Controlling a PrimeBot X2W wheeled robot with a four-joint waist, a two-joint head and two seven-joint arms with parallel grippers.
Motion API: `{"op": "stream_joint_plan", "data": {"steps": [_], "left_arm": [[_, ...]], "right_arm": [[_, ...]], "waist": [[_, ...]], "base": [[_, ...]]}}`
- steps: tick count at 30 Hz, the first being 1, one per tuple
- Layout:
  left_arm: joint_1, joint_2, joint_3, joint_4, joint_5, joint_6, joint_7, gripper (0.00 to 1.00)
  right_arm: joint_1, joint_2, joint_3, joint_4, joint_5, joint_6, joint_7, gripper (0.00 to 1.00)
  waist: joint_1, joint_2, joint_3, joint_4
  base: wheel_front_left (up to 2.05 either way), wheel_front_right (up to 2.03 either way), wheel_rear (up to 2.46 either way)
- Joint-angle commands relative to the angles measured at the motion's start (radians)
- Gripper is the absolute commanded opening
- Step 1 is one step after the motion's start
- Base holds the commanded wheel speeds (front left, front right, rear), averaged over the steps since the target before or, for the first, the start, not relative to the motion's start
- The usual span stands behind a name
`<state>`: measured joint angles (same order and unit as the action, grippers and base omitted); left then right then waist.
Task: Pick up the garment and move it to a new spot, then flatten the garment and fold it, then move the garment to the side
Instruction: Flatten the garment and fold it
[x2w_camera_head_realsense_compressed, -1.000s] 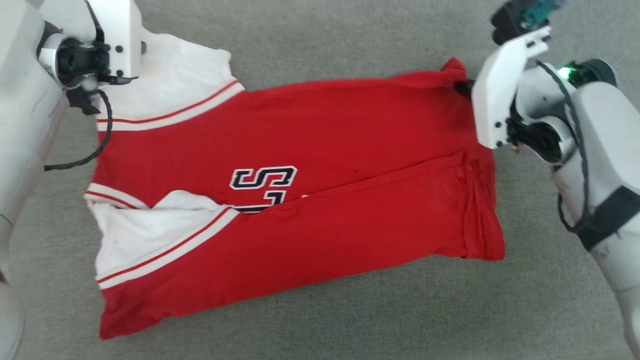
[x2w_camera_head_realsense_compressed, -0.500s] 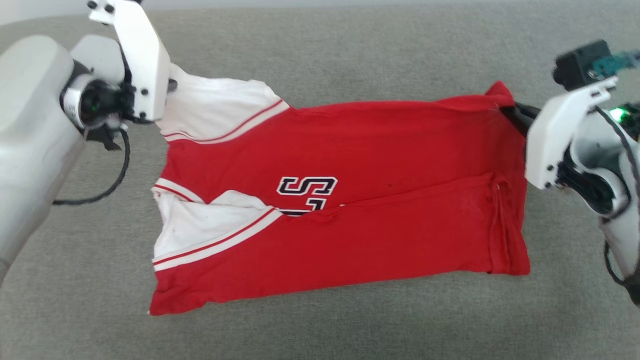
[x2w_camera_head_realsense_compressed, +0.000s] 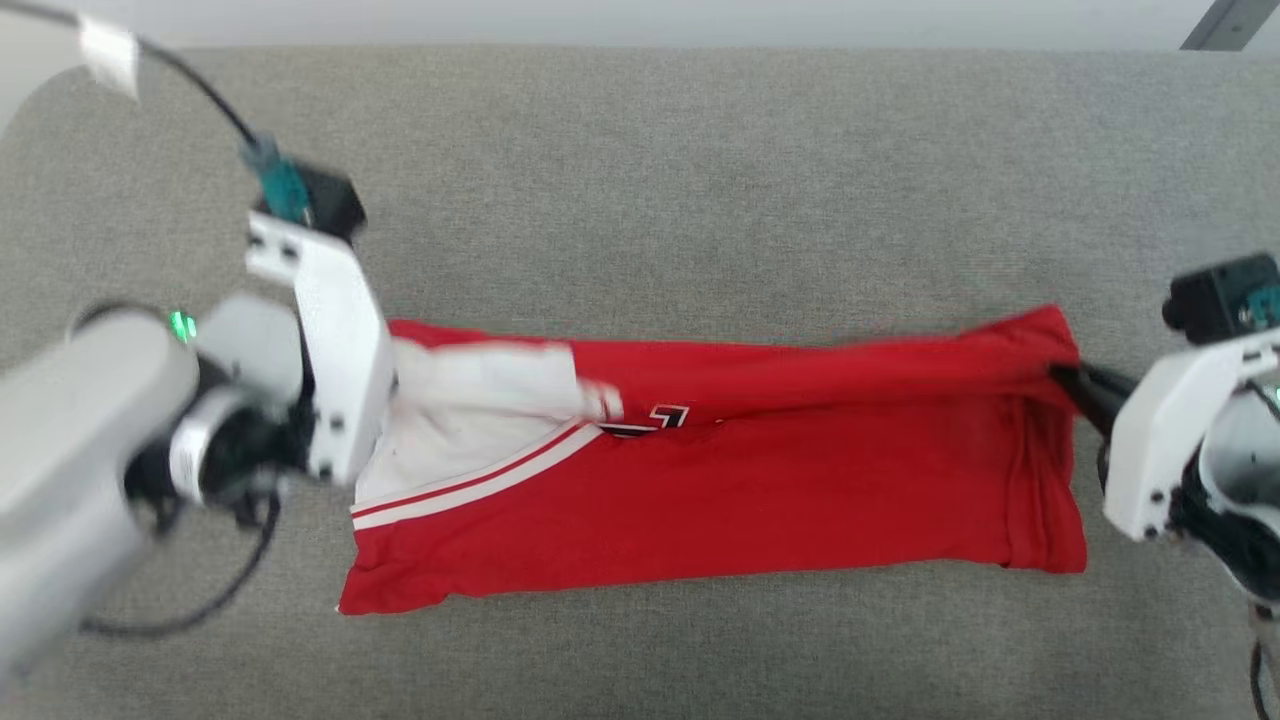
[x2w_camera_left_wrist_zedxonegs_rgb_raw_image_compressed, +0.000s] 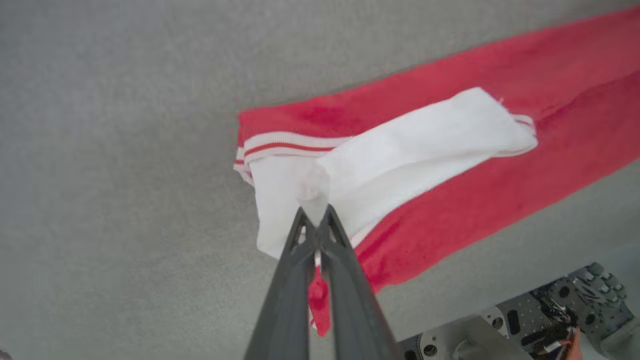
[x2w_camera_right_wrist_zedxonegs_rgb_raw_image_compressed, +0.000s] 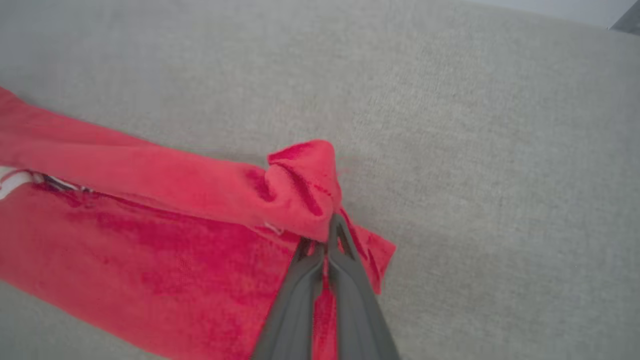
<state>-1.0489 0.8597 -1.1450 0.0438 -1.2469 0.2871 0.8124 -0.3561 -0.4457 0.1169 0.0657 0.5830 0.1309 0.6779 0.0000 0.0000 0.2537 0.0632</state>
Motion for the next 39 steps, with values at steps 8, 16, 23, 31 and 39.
{"op": "stream_joint_plan", "data": {"steps": [8, 16, 23, 31, 39], "left_arm": [[0.165, 0.016, -0.028, -0.073, -0.060, 0.081, -0.033, 0.00], [0.199, -0.016, -0.009, 0.039, -0.048, 0.021, -0.143, 1.00], [0.240, 0.002, 0.048, 0.029, -0.031, 0.001, -0.308, 1.00], [0.311, 0.029, 0.102, -0.013, 0.022, -0.012, -0.554, 1.00], [0.398, 0.029, 0.154, -0.024, 0.092, -0.011, -0.847, 1.00]], "right_arm": [[0.094, 0.067, -0.043, -0.041, -0.029, 0.000, 0.064, 0.00], [0.070, 0.082, -0.031, -0.036, -0.049, 0.000, 0.094, 1.00], [0.102, 0.087, -0.067, -0.120, -0.032, 0.000, 0.163, 1.00], [0.118, 0.121, -0.179, -0.157, -0.048, 0.000, 0.240, 1.00], [0.123, 0.147, -0.280, -0.082, -0.089, 0.000, 0.306, 1.00]], "waist": [[0.0000, 0.0000, 0.021, -0.007], [0.0000, 0.0000, 0.015, -0.017], [0.0000, 0.0000, -0.013, -0.014], [0.0000, 0.0000, -0.026, 0.005], [0.0000, 0.0000, -0.025, 0.055]], "base": [[0.00, 0.00, 0.00], [0.00, 0.00, 0.00], [0.00, 0.00, 0.00], [0.00, 0.00, 0.00], [0.00, 0.00, 0.00]]}}
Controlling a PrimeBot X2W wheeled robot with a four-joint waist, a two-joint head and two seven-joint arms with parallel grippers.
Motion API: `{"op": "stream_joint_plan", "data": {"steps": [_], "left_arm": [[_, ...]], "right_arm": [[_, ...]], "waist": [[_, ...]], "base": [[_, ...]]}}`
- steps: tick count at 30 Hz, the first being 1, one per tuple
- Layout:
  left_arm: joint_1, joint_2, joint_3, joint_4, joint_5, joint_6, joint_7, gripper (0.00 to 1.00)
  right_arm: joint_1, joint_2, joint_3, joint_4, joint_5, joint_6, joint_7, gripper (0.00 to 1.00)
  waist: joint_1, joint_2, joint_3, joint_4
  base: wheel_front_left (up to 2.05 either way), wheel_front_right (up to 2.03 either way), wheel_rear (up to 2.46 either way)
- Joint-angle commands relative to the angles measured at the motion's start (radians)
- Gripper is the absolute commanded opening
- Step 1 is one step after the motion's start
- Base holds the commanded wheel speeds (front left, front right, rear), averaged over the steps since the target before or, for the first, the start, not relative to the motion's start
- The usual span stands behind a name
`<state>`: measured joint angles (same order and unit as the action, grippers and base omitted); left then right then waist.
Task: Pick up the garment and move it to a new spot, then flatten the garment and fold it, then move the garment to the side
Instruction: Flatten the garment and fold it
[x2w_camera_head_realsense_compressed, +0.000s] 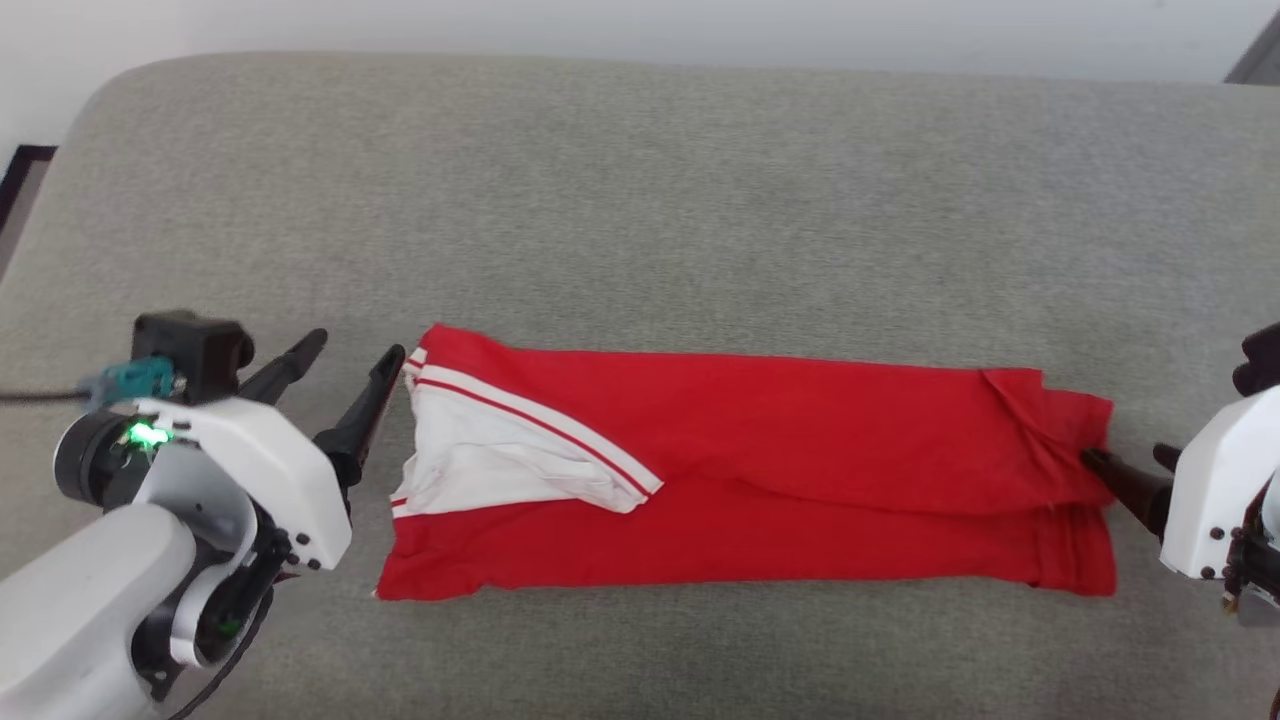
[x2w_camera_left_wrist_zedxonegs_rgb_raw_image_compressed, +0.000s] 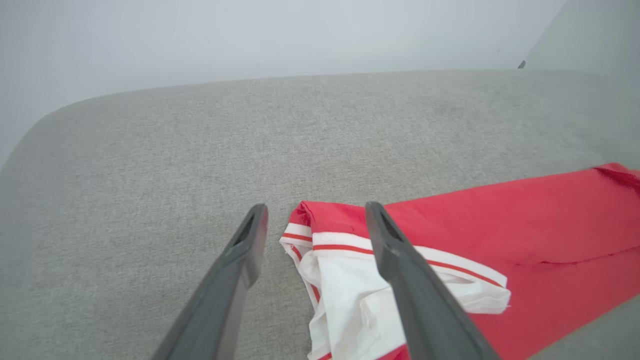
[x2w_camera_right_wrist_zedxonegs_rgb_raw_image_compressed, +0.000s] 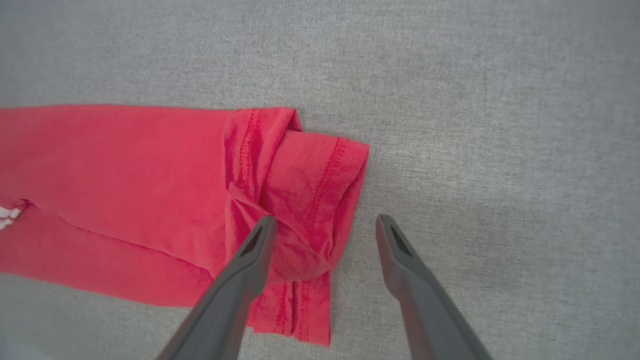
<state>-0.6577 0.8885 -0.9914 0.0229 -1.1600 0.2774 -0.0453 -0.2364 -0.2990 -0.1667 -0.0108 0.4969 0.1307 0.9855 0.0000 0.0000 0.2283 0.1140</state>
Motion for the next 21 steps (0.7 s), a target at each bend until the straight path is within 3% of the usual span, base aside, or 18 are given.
{"op": "stream_joint_plan", "data": {"steps": [1, 11, 16, 17, 19, 21], "left_arm": [[0.015, 0.000, 0.006, 0.000, 0.019, 0.005, -0.020, 1.00], [0.102, -0.039, 0.054, 0.028, 0.066, 0.032, -0.202, 1.00], [0.156, -0.086, 0.150, 0.039, 0.120, 0.033, -0.220, 1.00], [0.174, -0.099, 0.182, 0.039, 0.144, 0.031, -0.220, 1.00], [0.221, -0.138, 0.255, 0.035, 0.186, 0.014, -0.220, 1.00], [0.270, -0.170, 0.324, 0.040, 0.235, -0.002, -0.220, 1.00]], "right_arm": [[0.004, 0.004, -0.009, 0.011, -0.006, 0.000, 0.003, 1.00], [-0.019, 0.021, 0.004, 0.169, -0.006, 0.000, 0.018, 1.00], [-0.034, 0.023, 0.075, 0.251, 0.018, 0.000, 0.015, 1.00], [-0.035, 0.020, 0.093, 0.262, 0.030, 0.000, 0.020, 0.96], [-0.040, 0.015, 0.124, 0.273, 0.064, 0.001, 0.017, 0.00], [-0.044, -0.001, 0.136, 0.279, 0.084, 0.001, 0.019, 0.00]], "waist": [[0.0000, 0.0000, 0.001, 0.012], [0.0000, 0.0000, 0.004, 0.071], [0.0000, 0.0000, 0.002, 0.092], [0.0000, 0.0000, 0.000, 0.095], [0.0000, 0.0000, -0.004, 0.101], [0.0000, 0.0000, -0.010, 0.106]], "base": [[0.00, 0.00, 0.00], [0.00, 0.00, 0.00], [0.00, 0.00, 0.00], [0.00, 0.00, 0.00], [0.00, 0.00, 0.00], [0.00, 0.00, 0.00]]}}
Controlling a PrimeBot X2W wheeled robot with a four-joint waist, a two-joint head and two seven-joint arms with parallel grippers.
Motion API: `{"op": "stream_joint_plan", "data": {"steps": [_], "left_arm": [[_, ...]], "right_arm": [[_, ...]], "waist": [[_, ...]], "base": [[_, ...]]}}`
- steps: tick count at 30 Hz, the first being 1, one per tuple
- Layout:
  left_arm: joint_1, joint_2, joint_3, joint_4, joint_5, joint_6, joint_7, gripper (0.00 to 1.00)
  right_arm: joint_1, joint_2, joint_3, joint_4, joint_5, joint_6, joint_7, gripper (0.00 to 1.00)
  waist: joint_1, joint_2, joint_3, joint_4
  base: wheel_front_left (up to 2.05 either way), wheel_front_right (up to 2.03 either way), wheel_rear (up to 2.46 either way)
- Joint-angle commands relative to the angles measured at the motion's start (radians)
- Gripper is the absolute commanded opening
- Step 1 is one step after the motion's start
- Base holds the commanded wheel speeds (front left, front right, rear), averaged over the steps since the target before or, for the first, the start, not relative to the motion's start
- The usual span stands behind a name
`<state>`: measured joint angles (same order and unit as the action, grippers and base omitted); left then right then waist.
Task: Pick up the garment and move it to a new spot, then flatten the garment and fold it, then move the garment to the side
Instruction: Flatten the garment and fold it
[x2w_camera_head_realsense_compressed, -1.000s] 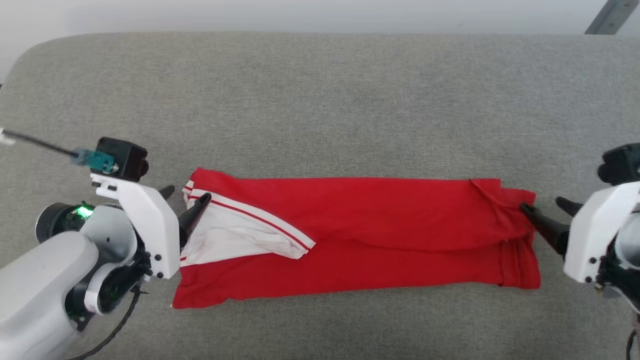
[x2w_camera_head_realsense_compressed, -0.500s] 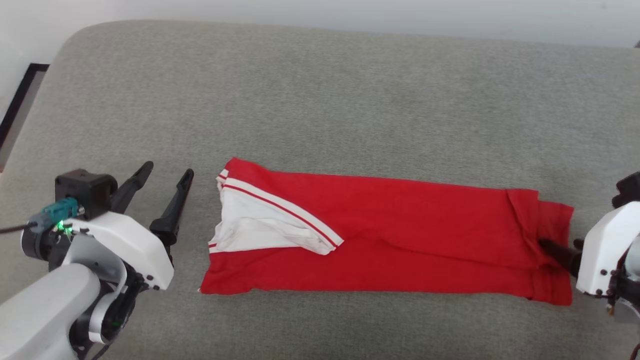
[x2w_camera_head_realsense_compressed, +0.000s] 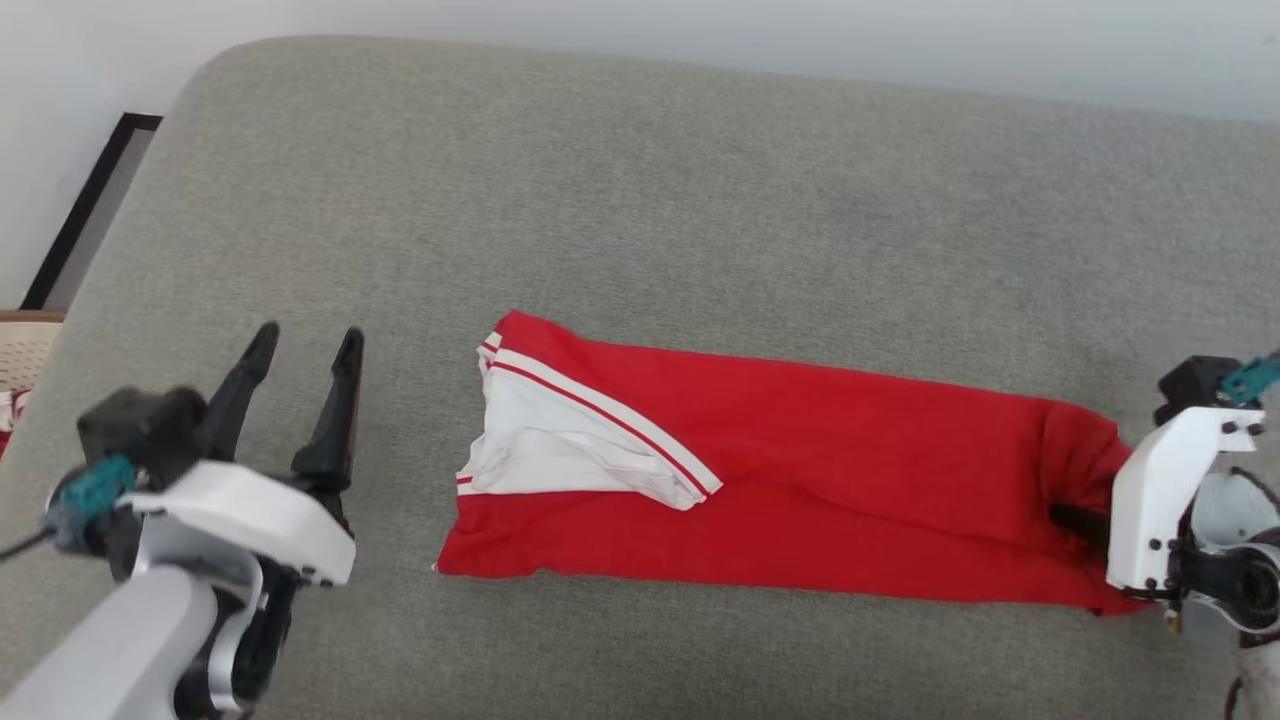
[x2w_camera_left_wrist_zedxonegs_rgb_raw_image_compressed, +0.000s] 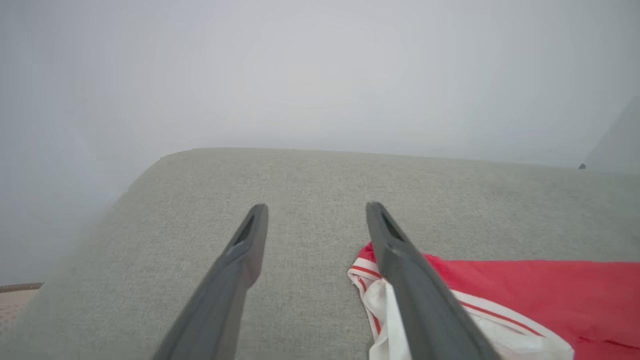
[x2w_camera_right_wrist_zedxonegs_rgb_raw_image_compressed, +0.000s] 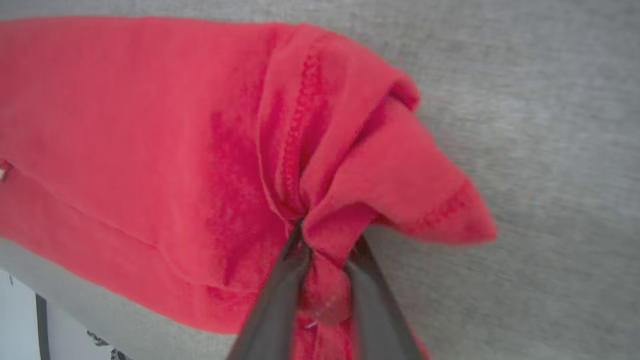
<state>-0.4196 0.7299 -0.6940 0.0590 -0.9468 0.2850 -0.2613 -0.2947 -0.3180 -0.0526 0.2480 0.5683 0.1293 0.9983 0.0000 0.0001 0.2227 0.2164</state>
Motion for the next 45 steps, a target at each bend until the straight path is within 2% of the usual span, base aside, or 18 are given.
{"op": "stream_joint_plan", "data": {"steps": [1, 8, 14, 15, 20, 25, 30, 36, 39, 45], "left_arm": [[0.055, -0.031, 0.057, 0.005, 0.040, -0.022, -0.004, 1.00], [0.208, -0.142, 0.253, 0.023, 0.173, -0.103, -0.005, 1.00], [0.311, -0.235, 0.397, 0.018, 0.283, -0.170, -0.005, 1.00], [0.311, -0.235, 0.397, 0.018, 0.283, -0.170, -0.005, 1.00], [0.374, -0.306, 0.483, 0.020, 0.360, -0.227, -0.005, 1.00], [0.408, -0.368, 0.544, 0.020, 0.415, -0.274, -0.005, 1.00], [0.435, -0.440, 0.611, 0.015, 0.470, -0.327, -0.005, 1.00], [0.449, -0.500, 0.656, 0.034, 0.520, -0.368, -0.005, 1.00], [0.448, -0.521, 0.671, 0.041, 0.539, -0.384, -0.005, 1.00], [0.433, -0.548, 0.681, 0.048, 0.565, -0.405, -0.005, 1.00]], "right_arm": [[0.011, 0.013, 0.023, 0.019, 0.032, 0.002, 0.004, 0.00], [-0.002, -0.028, -0.006, -0.020, 0.108, 0.002, -0.005, 0.00], [0.025, -0.052, -0.080, -0.053, 0.128, 0.001, -0.005, 0.00], [0.025, -0.052, -0.080, -0.053, 0.128, 0.001, -0.005, 0.00], [0.054, -0.079, -0.161, -0.070, 0.116, 0.001, -0.007, 0.00], [0.068, -0.133, -0.236, -0.058, 0.094, 0.001, -0.027, 0.00], [0.057, -0.199, -0.295, 0.013, 0.030, 0.001, -0.073, 0.00], [0.043, -0.203, -0.275, 0.010, 0.030, 0.001, -0.073, 0.00], [0.060, -0.196, -0.241, -0.056, 0.051, 0.001, -0.058, 0.00], [0.081, -0.136, -0.118, -0.231, 0.088, 0.001, -0.025, 0.00]], "waist": [[0.0000, -0.0001, -0.008, 0.006], [0.0000, -0.0001, -0.035, 0.011], [0.0000, -0.0001, -0.057, 0.003], [0.0000, -0.0001, -0.057, 0.003], [0.0000, -0.0001, -0.068, -0.009], [0.0000, -0.0001, -0.072, -0.035], [0.0000, -0.0001, -0.071, -0.071], [0.0000, -0.0001, -0.073, -0.085], [0.0000, -0.0001, -0.074, -0.080], [0.0000, -0.0001, -0.072, -0.049]], "base": [[0.00, 0.00, 0.00], [0.00, 0.00, 0.00], [0.00, 0.00, 0.00], [0.00, 0.00, 0.00], [0.00, 0.00, 0.00], [0.00, 0.00, 0.00], [0.00, 0.00, 0.00], [0.00, 0.00, 0.00], [0.00, 0.00, 0.00], [0.00, 0.00, 0.00]]}}
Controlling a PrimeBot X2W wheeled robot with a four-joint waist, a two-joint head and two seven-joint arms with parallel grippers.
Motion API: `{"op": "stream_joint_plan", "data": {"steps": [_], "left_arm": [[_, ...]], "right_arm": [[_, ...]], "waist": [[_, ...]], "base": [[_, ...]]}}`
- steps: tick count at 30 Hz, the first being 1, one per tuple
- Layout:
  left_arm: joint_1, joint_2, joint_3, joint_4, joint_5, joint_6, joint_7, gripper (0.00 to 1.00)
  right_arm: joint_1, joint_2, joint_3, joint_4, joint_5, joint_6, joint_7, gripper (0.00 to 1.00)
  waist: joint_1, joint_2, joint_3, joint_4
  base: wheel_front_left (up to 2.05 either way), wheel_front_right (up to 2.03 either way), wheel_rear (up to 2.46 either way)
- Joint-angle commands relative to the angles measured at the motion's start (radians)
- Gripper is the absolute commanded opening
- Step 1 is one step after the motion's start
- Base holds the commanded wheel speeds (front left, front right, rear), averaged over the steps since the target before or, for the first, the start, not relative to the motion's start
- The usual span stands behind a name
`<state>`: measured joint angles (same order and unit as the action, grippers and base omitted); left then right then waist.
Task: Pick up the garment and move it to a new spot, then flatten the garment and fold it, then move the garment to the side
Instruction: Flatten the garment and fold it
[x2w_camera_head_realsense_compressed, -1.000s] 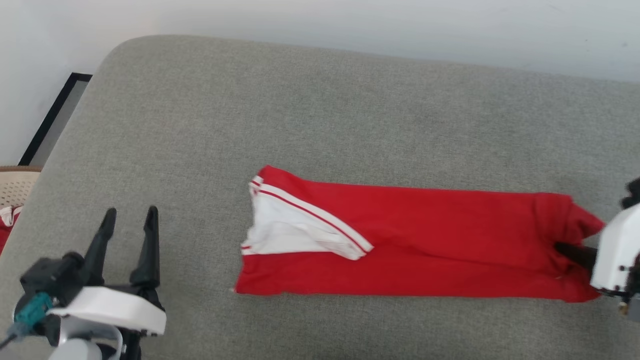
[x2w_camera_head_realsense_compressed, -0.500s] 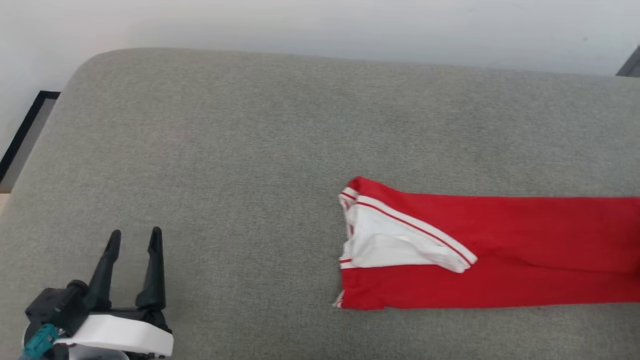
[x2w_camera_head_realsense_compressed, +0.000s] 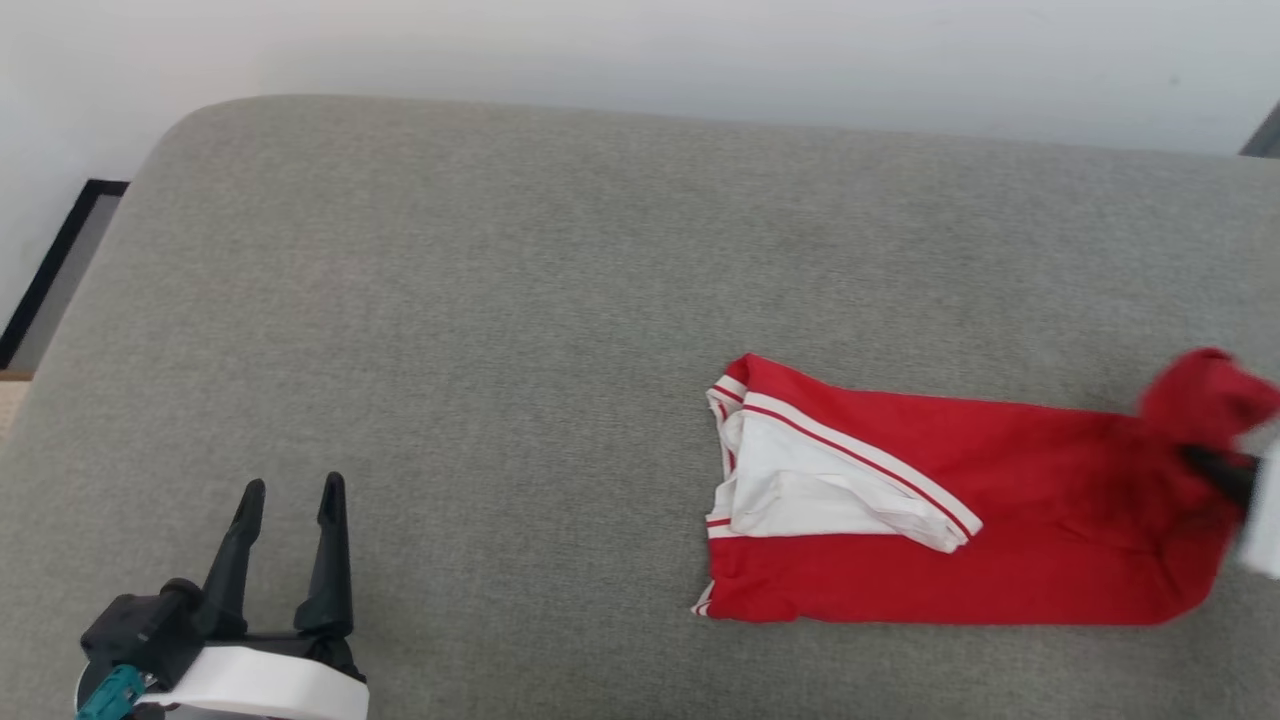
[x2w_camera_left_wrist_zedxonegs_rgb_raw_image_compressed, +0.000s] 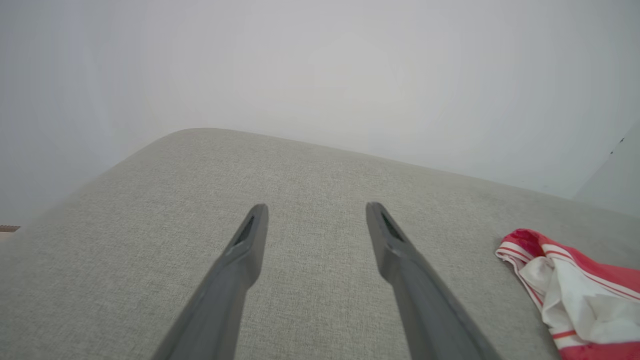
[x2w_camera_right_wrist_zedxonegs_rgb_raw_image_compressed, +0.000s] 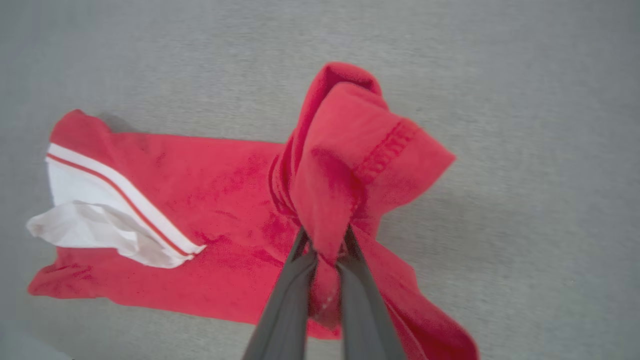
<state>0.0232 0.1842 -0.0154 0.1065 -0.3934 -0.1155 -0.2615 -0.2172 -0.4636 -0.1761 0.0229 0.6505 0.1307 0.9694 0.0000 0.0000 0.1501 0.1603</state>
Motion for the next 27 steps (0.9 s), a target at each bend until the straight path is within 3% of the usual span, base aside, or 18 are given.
{"op": "stream_joint_plan", "data": {"steps": [1, 7, 18, 19, 20, 21, 27], "left_arm": [[-0.014, -0.006, 0.000, 0.002, 0.012, -0.007, -0.004, 1.00], [-0.045, -0.024, -0.025, 0.016, 0.023, -0.014, -0.005, 1.00], [-0.101, -0.029, -0.087, 0.039, 0.012, -0.015, -0.004, 1.00], [-0.104, -0.027, -0.091, 0.042, 0.009, -0.015, -0.004, 1.00], [-0.105, -0.026, -0.094, 0.043, 0.006, -0.016, -0.004, 1.00], [-0.106, -0.025, -0.096, 0.045, 0.003, -0.016, -0.004, 1.00], [-0.073, -0.006, -0.081, 0.048, -0.005, -0.016, -0.004, 1.00]], "right_arm": [[0.002, 0.020, 0.034, -0.028, 0.005, 0.000, 0.006, 0.00], [-0.041, 0.097, 0.216, -0.058, -0.007, 0.000, -0.001, 0.00], [-0.162, 0.162, 0.422, 0.138, -0.025, 0.000, -0.092, 0.00], [-0.170, 0.166, 0.438, 0.161, -0.028, 0.000, -0.106, 0.06], [-0.179, 0.163, 0.460, 0.183, -0.032, 0.000, -0.114, 0.33], [-0.185, 0.164, 0.474, 0.198, -0.025, 0.000, -0.122, 0.98], [-0.189, 0.149, 0.515, 0.189, 0.038, 0.000, -0.154, 1.00]], "waist": [[0.0000, 0.0000, 0.001, 0.015], [0.0000, 0.0000, 0.004, 0.068], [0.0000, 0.0000, 0.014, 0.159], [0.0000, 0.0000, 0.013, 0.163], [0.0000, 0.0000, 0.012, 0.166], [0.0000, 0.0000, 0.010, 0.167], [0.0000, 0.0000, -0.023, 0.138]], "base": [[0.00, 0.00, 0.00], [0.00, 0.00, 0.00], [0.00, 0.00, 0.00], [0.00, 0.00, 0.00], [0.00, 0.00, 0.00], [0.00, 0.00, 0.00], [0.00, 0.00, 0.00]]}}
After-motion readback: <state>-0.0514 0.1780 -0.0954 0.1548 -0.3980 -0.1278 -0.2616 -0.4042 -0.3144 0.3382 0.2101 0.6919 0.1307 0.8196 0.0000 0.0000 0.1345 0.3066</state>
